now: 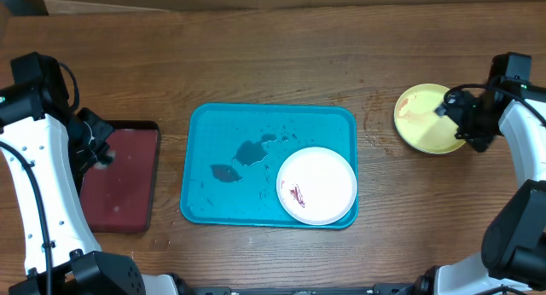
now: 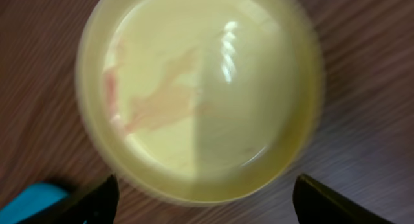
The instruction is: Clean dirty plates on tray and stack at the side
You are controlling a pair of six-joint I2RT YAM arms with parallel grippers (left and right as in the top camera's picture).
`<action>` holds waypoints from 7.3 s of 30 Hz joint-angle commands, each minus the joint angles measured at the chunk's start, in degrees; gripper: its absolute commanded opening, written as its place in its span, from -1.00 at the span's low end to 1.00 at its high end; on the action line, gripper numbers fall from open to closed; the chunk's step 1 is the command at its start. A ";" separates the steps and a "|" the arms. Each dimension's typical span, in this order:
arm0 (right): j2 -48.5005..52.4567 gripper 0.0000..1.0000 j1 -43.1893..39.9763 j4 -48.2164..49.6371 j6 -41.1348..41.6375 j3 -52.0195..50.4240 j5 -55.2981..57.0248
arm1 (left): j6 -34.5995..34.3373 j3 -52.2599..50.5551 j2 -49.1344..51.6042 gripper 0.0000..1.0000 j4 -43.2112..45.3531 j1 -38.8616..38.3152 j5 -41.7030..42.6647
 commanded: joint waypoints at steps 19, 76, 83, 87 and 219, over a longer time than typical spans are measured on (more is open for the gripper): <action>-1.29 0.89 40.19 -0.11 -28.00 -6.71 9.49 | 0.17 -0.37 0.09 -0.92 0.24 0.24 1.53; 4.46 -0.13 40.17 8.28 -25.97 -14.47 0.46 | 2.32 -0.37 0.09 -0.92 0.42 0.24 4.72; 4.46 -0.49 40.19 9.62 -18.80 -14.47 -1.22 | 9.14 -0.39 0.09 -0.92 1.62 0.04 13.31; 4.46 -0.63 40.19 11.58 -15.65 -14.47 -6.21 | 15.58 -0.72 0.09 -0.90 2.67 -1.31 21.44; 4.46 -0.93 49.72 21.92 10.27 -14.27 3.06 | -3.02 -1.99 21.22 -0.92 7.91 -31.61 -1.73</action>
